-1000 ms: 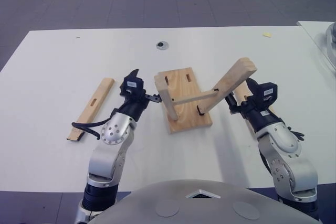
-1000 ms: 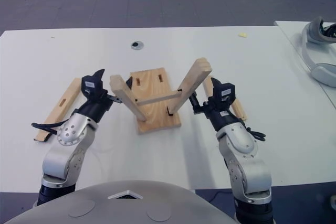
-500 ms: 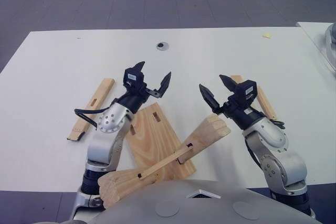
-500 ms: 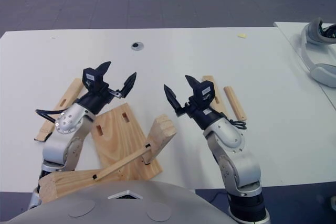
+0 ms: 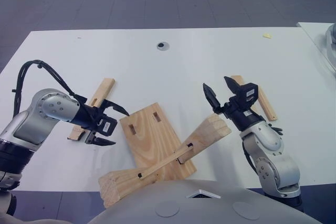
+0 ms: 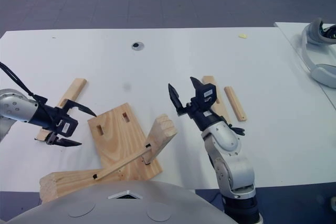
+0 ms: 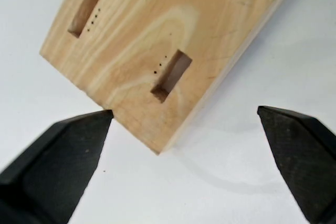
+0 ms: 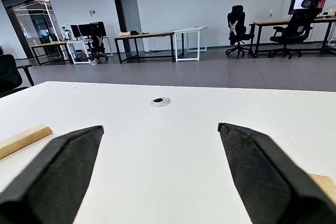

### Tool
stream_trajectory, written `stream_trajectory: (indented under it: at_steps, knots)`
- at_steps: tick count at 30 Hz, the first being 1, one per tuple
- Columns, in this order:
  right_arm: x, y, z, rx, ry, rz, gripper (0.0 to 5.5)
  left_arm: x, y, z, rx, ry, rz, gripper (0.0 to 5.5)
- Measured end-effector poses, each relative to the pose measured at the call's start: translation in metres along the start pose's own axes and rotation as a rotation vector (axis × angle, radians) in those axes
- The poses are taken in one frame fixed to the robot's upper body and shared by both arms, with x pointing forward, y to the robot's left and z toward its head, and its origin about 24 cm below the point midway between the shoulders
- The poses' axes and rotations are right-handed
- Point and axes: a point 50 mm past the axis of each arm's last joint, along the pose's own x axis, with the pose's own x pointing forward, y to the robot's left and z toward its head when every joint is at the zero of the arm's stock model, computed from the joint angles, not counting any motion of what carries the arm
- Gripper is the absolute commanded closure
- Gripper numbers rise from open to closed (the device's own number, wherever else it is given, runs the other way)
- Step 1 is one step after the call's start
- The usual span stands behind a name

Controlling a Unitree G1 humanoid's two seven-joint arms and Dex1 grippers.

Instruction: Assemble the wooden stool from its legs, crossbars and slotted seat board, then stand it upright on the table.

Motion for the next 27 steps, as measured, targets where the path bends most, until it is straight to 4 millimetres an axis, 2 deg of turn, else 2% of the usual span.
stream_trajectory:
  at_steps: [4, 8, 11, 14, 17, 20, 21, 23, 25, 27]
  knots:
    - [0.001, 0.000, 0.002, -0.005, -0.006, 0.002, 1.38, 0.009, 0.001, 0.002, 0.027, -0.029, 0.039, 0.39]
    - [0.002, -0.001, 0.002, -0.013, -0.006, -0.002, 1.38, 0.032, 0.003, 0.015, 0.049, -0.129, 0.077, 0.39]
    - [0.003, 0.000, 0.003, -0.017, -0.006, 0.001, 1.38, 0.062, 0.022, 0.026, 0.044, -0.197, 0.149, 0.39]
    - [0.005, -0.001, 0.004, -0.029, -0.003, 0.008, 1.38, 0.080, 0.056, 0.025, 0.014, -0.206, 0.262, 0.39]
    - [0.006, -0.005, 0.000, -0.084, 0.064, 0.075, 1.38, 0.082, 0.069, 0.018, -0.012, -0.193, 0.327, 0.39]
    - [-0.001, -0.022, -0.011, -0.214, 0.236, 0.149, 1.38, 0.078, 0.062, 0.014, -0.025, -0.183, 0.337, 0.39]
    - [-0.004, -0.034, -0.011, -0.285, 0.321, 0.173, 1.38, 0.075, 0.056, 0.011, -0.037, -0.175, 0.341, 0.39]
    - [-0.003, -0.043, -0.003, -0.345, 0.366, 0.205, 1.38, 0.073, 0.049, 0.010, -0.056, -0.171, 0.351, 0.39]
    - [0.004, -0.043, 0.006, -0.365, 0.361, 0.236, 1.38, 0.073, 0.046, 0.012, -0.064, -0.174, 0.358, 0.39]
    - [0.004, -0.037, 0.002, -0.338, 0.383, 0.285, 1.38, 0.074, 0.046, 0.013, -0.065, -0.174, 0.360, 0.39]
